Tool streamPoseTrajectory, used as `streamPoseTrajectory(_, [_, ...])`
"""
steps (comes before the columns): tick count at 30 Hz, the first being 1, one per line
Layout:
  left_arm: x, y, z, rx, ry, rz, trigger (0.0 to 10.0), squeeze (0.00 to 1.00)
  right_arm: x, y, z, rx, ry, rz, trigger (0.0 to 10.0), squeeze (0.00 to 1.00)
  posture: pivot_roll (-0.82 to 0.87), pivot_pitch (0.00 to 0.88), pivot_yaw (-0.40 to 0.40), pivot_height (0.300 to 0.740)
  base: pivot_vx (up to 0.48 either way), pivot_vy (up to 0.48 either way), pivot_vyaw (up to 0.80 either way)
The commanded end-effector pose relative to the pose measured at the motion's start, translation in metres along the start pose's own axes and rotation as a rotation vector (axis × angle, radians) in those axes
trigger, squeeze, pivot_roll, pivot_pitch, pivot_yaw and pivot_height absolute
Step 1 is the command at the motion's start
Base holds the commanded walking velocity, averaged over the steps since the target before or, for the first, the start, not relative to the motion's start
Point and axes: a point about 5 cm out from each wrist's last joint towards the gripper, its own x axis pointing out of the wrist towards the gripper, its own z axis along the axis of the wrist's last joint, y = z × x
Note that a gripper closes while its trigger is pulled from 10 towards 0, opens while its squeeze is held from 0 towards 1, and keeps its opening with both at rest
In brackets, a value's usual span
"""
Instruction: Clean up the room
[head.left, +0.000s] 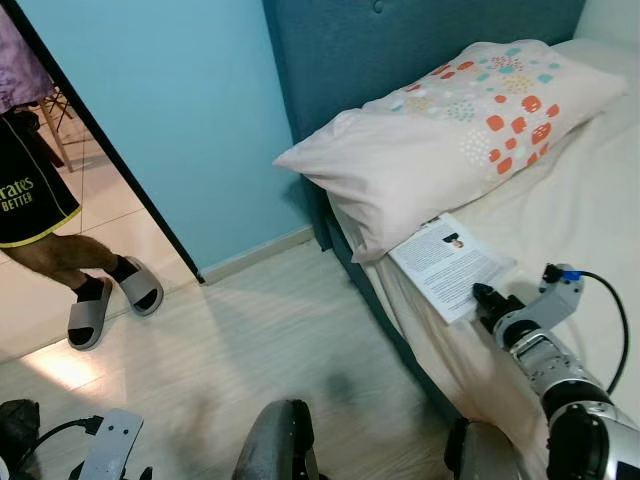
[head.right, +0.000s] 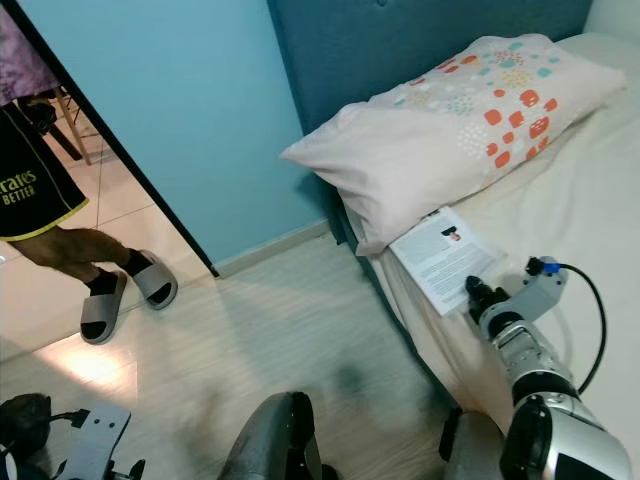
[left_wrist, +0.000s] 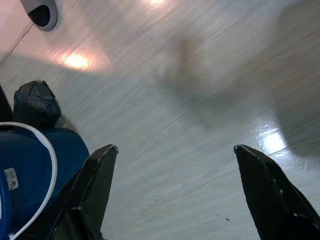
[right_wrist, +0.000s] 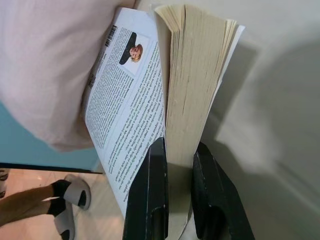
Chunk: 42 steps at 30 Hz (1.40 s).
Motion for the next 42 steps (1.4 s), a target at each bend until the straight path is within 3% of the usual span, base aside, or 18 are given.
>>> streamPoseTrajectory(1, [-0.006, 0.008, -0.015, 0.010, 0.068, 0.010, 10.0, 0.00, -0.008, -0.018, 0.002, -0.015, 0.024, -0.074, 10.0, 0.06, 0.27, 0.249, 0.164, 0.561, 0.000, 0.000, 0.00])
streamPoseTrajectory(7, [-0.007, 0.007, -0.020, 0.011, 0.091, 0.008, 10.0, 0.00, -0.012, -0.025, 0.008, -0.033, 0.030, -0.077, 10.0, 0.06, 0.26, 0.244, 0.162, 0.561, 0.000, 0.000, 0.00])
streamPoseTrajectory(21, [-0.008, 0.009, -0.026, 0.014, 0.133, 0.017, 10.0, 0.00, -0.017, -0.030, -0.002, -0.138, 0.160, -0.043, 10.0, 0.09, 0.24, 0.225, 0.160, 0.561, 0.000, 0.000, 0.00])
streamPoseTrajectory(26, [-0.008, 0.007, -0.026, 0.013, 0.133, 0.013, 10.0, 0.00, -0.019, -0.034, 0.006, -0.142, 0.146, -0.065, 10.0, 0.11, 0.23, 0.223, 0.158, 0.561, 0.000, 0.000, 0.00])
streamPoseTrajectory(27, [-0.008, 0.006, -0.027, 0.013, 0.134, 0.010, 10.0, 0.00, -0.020, -0.035, 0.008, -0.144, 0.143, -0.071, 10.0, 0.21, 0.23, 0.223, 0.158, 0.561, 0.000, 0.000, 0.00])
streamPoseTrajectory(28, [-0.008, 0.006, -0.027, 0.013, 0.134, 0.010, 10.0, 0.00, -0.020, -0.035, 0.008, -0.144, 0.143, -0.071, 10.0, 0.21, 0.23, 0.223, 0.158, 0.561, 0.000, 0.000, 0.00])
streamPoseTrajectory(29, [-0.008, 0.004, -0.028, 0.012, 0.137, 0.006, 10.0, 0.00, -0.021, -0.037, 0.008, -0.150, 0.148, -0.068, 10.0, 1.00, 0.23, 0.217, 0.156, 0.561, 0.000, 0.000, 0.00])
streamPoseTrajectory(42, [-0.004, -0.001, -0.024, -0.001, 0.141, 0.009, 10.0, 0.00, -0.021, -0.037, 0.010, -0.175, 0.140, -0.070, 10.0, 1.00, 0.22, 0.163, 0.131, 0.561, 0.000, 0.000, 0.00])
